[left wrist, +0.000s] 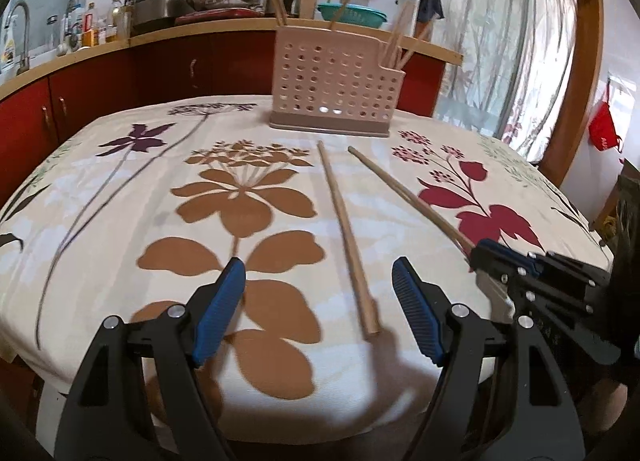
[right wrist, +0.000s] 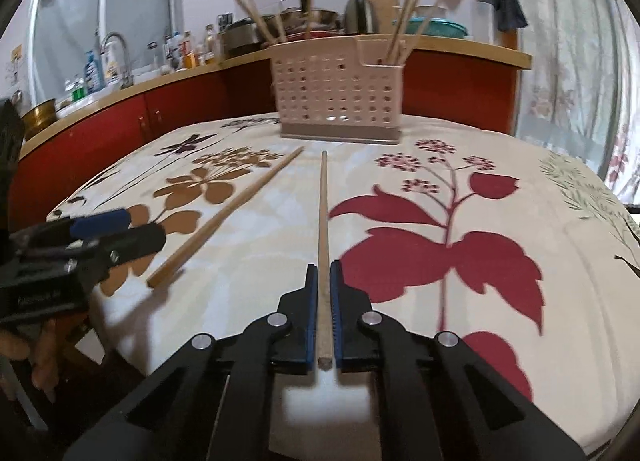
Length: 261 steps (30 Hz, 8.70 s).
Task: Organize utensils
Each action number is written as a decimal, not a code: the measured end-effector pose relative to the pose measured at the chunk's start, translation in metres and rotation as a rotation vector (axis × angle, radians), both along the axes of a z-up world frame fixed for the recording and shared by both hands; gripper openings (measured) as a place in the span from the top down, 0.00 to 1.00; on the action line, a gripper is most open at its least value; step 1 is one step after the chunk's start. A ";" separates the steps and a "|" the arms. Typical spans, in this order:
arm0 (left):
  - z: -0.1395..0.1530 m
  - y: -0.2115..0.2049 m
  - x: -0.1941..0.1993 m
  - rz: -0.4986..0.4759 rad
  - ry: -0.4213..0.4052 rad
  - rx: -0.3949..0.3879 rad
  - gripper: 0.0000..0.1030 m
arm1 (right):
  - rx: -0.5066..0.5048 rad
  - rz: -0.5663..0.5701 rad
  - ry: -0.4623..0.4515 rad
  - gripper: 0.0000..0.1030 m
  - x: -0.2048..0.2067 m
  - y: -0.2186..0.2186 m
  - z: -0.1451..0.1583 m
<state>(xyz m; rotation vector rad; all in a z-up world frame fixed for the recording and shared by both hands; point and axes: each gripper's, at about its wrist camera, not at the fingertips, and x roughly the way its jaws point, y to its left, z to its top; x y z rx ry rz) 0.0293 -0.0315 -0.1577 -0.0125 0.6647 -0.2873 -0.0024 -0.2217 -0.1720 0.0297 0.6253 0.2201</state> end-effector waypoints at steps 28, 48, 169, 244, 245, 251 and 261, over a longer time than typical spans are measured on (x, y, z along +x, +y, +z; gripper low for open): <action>-0.024 -0.007 0.003 -0.046 -0.099 0.057 0.80 | 0.113 -0.018 -0.037 0.92 0.008 -0.035 -0.012; -0.017 0.001 0.005 -0.048 -0.098 0.021 0.94 | 0.099 0.005 -0.111 0.93 -0.001 -0.033 0.003; 0.193 -0.006 0.220 -0.071 -0.302 -0.067 0.94 | 0.133 -0.029 -0.366 0.93 0.207 -0.036 0.191; 0.189 0.025 0.009 0.204 -0.279 0.110 0.04 | 0.021 -0.181 -0.263 0.15 0.030 -0.013 0.180; 0.192 0.026 0.005 0.206 -0.280 0.108 0.04 | 0.019 -0.177 -0.269 0.15 0.026 -0.012 0.183; 0.204 0.029 -0.016 0.222 -0.308 0.100 0.04 | 0.023 -0.170 -0.302 0.15 0.009 -0.011 0.196; 0.216 0.033 -0.040 0.227 -0.345 0.074 0.04 | 0.028 -0.160 -0.323 0.15 -0.007 -0.007 0.202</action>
